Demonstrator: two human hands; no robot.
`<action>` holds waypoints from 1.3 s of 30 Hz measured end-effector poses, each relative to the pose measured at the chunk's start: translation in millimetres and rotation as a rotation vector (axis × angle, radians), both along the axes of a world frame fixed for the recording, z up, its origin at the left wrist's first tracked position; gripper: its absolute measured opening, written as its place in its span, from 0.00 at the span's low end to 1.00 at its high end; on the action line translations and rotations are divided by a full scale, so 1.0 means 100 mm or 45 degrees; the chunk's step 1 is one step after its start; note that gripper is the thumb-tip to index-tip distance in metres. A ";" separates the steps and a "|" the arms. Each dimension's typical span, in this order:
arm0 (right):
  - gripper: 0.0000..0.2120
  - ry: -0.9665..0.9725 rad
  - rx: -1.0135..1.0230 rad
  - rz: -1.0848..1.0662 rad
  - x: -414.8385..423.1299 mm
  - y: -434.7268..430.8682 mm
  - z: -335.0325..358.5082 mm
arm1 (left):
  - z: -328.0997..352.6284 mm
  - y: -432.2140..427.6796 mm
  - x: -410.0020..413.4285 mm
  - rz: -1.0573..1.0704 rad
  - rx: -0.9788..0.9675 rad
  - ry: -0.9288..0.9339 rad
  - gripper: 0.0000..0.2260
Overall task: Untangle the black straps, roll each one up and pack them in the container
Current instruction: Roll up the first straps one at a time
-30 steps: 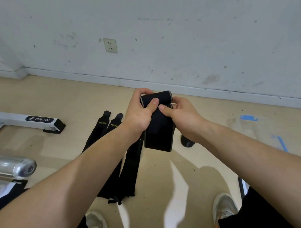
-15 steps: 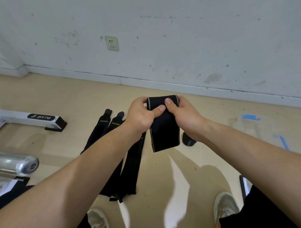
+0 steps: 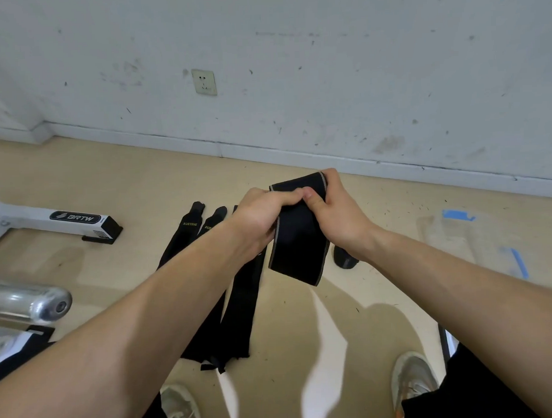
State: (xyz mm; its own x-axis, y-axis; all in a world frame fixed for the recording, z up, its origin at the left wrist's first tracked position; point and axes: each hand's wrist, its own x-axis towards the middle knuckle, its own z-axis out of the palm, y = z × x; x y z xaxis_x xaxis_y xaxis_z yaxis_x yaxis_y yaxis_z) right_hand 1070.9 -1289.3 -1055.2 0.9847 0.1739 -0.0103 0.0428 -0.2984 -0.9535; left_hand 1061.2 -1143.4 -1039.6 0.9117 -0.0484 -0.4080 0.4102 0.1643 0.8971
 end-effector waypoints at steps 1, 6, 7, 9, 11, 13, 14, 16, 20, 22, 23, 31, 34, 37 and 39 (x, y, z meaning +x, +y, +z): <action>0.08 -0.018 -0.006 0.011 0.00 0.00 -0.01 | 0.03 0.01 0.00 -0.013 -0.046 0.016 0.18; 0.07 -0.004 0.051 0.039 -0.01 0.00 -0.03 | -0.02 0.03 0.02 0.019 0.109 -0.015 0.18; 0.07 0.009 0.097 0.030 -0.02 0.00 -0.02 | -0.03 0.04 0.02 0.029 0.113 -0.038 0.16; 0.09 0.067 0.211 0.003 -0.03 0.00 -0.02 | -0.03 0.07 0.03 0.066 0.131 -0.098 0.14; 0.12 0.147 0.271 -0.034 -0.04 0.02 -0.02 | -0.02 0.08 0.04 0.110 0.165 -0.148 0.13; 0.15 0.200 0.304 -0.058 -0.03 0.03 -0.02 | -0.02 0.08 0.04 0.136 0.201 -0.179 0.12; 0.14 0.208 0.324 -0.051 -0.02 0.04 -0.02 | -0.03 0.08 0.04 0.139 0.218 -0.198 0.11; 0.11 0.229 0.352 -0.012 0.01 0.02 -0.01 | -0.02 0.12 0.05 0.120 0.290 -0.267 0.09; 0.14 0.332 0.453 0.102 0.04 -0.01 0.11 | 0.03 0.19 0.05 0.081 0.510 -0.472 0.10; 0.16 0.397 0.533 0.153 0.04 -0.02 0.17 | 0.04 0.19 0.05 0.092 0.537 -0.523 0.10; 0.17 0.437 0.564 0.163 0.05 -0.02 0.20 | 0.04 0.19 0.05 0.092 0.544 -0.537 0.10; 0.19 0.348 0.244 -0.052 0.07 0.06 0.10 | -0.09 0.05 -0.02 0.092 0.561 -0.615 0.13; 0.19 0.303 0.258 -0.042 0.09 0.04 0.08 | -0.09 0.01 -0.04 0.151 0.287 -0.373 0.17; 0.17 0.260 0.260 -0.064 0.09 0.04 0.06 | -0.09 0.00 -0.04 0.087 0.068 -0.129 0.17; 0.12 0.233 0.295 -0.069 0.08 0.06 0.06 | -0.08 -0.01 -0.04 0.071 0.037 -0.074 0.14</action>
State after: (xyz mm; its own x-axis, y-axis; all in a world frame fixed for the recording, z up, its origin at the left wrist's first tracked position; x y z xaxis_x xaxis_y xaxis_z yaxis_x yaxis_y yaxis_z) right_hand 1078.8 -1283.7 -1049.5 0.9780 0.1399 -0.1545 -0.1460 -0.0691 -0.9869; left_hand 1056.7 -1144.2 -1047.5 0.9349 0.0146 -0.3546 0.3480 0.1589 0.9239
